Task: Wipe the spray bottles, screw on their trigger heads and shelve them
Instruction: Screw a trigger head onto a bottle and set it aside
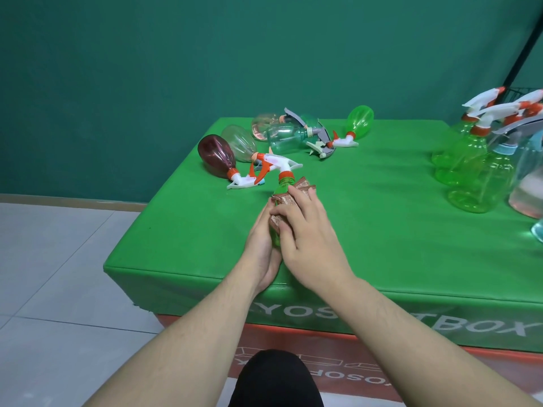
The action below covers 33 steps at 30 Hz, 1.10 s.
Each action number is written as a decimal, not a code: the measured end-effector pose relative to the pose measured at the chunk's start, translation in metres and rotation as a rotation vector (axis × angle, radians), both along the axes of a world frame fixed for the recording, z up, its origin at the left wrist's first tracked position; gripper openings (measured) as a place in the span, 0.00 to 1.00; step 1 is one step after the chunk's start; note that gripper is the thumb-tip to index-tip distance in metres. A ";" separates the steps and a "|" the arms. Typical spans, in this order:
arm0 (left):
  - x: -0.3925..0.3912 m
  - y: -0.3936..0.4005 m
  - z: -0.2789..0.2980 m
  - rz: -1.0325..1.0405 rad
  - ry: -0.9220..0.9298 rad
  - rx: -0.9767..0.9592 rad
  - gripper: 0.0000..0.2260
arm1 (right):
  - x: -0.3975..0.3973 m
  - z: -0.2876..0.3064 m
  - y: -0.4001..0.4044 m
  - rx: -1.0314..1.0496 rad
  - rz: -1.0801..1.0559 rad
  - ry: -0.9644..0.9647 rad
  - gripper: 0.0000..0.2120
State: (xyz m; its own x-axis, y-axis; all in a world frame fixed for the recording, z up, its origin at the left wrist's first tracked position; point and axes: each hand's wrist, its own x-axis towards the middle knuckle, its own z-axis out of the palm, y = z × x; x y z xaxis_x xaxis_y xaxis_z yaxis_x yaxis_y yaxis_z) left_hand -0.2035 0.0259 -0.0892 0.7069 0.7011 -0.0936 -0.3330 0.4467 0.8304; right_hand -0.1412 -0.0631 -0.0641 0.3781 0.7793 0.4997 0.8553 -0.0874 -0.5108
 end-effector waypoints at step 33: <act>0.006 -0.003 0.001 0.069 0.050 -0.071 0.39 | 0.007 -0.012 -0.012 0.008 0.114 -0.109 0.21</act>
State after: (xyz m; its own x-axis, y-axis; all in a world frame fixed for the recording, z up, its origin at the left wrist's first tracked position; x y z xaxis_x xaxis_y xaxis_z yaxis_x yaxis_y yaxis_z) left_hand -0.1978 0.0232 -0.0878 0.6501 0.7385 -0.1788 -0.3236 0.4820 0.8142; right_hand -0.1339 -0.0753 -0.0765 0.2304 0.8098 0.5396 0.9099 0.0173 -0.4146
